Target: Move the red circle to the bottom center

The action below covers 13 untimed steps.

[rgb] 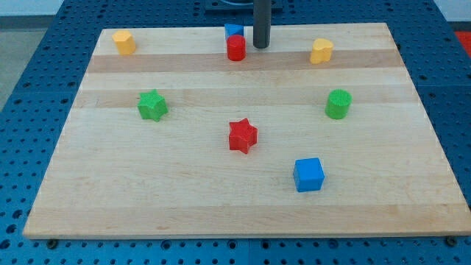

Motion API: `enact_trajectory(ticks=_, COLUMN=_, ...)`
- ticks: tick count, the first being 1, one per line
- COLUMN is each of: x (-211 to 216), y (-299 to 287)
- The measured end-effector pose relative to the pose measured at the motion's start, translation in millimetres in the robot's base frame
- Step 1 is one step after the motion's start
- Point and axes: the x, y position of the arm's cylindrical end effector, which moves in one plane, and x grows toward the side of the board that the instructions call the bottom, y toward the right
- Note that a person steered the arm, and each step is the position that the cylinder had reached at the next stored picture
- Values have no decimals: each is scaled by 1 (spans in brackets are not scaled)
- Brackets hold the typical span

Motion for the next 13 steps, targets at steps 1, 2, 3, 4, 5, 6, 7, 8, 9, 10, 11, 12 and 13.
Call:
enact_trajectory(ticks=1, x=0, y=-1)
enact_trajectory(ticks=2, x=0, y=-11)
enact_trajectory(ticks=3, x=0, y=-27)
enact_trajectory(ticks=4, x=0, y=-43)
enact_trajectory(ticks=5, x=0, y=-49)
enact_trajectory(ticks=6, x=0, y=-52)
enact_trajectory(ticks=7, x=4, y=-62)
enact_trajectory(ticks=8, x=11, y=-79)
enact_trajectory(ticks=9, x=17, y=-97)
enact_trajectory(ticks=10, x=25, y=-118)
enact_trajectory(ticks=11, x=37, y=-134)
enact_trajectory(ticks=12, x=57, y=-137)
enact_trajectory(ticks=13, x=79, y=-137)
